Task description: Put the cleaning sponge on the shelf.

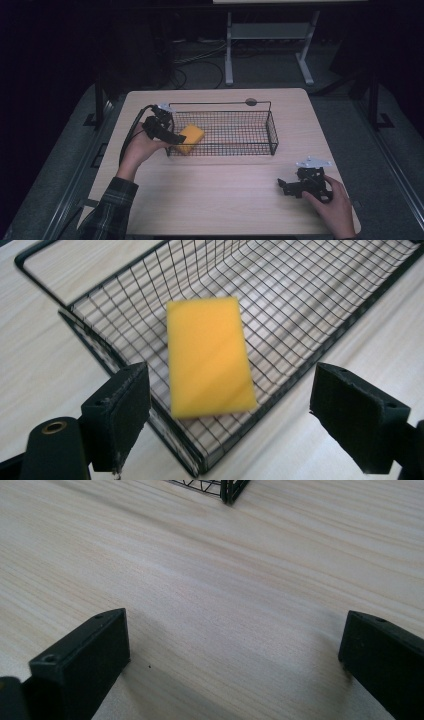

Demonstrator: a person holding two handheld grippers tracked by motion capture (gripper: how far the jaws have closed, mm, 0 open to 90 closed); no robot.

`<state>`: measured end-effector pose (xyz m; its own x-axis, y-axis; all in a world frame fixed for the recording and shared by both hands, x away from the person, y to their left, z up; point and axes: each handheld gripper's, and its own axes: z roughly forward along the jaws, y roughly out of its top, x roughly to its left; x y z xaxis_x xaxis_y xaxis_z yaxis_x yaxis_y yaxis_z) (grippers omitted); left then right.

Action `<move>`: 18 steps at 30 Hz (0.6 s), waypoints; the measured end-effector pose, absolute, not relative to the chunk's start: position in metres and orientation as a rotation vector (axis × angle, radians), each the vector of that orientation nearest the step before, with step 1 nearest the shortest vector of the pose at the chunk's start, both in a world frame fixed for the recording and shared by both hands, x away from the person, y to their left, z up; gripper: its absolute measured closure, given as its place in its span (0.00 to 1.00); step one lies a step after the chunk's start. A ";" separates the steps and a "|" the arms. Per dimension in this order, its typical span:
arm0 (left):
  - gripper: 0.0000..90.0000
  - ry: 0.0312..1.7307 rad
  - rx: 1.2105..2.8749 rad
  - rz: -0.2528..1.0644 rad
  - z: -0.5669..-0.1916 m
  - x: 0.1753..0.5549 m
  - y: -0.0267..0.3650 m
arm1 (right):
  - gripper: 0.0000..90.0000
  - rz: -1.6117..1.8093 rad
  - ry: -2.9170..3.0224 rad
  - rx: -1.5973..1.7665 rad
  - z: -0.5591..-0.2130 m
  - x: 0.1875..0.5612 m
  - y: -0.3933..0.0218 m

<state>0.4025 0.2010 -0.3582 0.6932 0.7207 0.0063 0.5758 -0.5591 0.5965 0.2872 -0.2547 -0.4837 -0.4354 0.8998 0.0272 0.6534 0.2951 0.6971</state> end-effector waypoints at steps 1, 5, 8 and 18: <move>0.18 0.988 2.334 0.338 -0.359 0.399 0.203 | 0.00 0.915 2.199 1.395 -0.484 0.287 -0.255; 0.18 0.988 2.313 0.333 -0.364 0.383 0.212 | 0.00 0.916 2.199 1.396 -0.484 0.287 -0.255; 0.18 0.998 2.297 0.338 -0.370 0.372 0.218 | 0.00 0.915 2.199 1.396 -0.484 0.287 -0.255; 0.18 0.981 2.307 0.341 -0.392 0.344 0.234 | 0.00 0.915 2.199 1.397 -0.484 0.287 -0.255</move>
<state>0.3441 0.2339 -0.3917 0.6934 0.7205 0.0009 0.5660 -0.5454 0.6182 0.2872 -0.2547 -0.4837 -0.4348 0.9001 0.0275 0.6539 0.2946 0.6969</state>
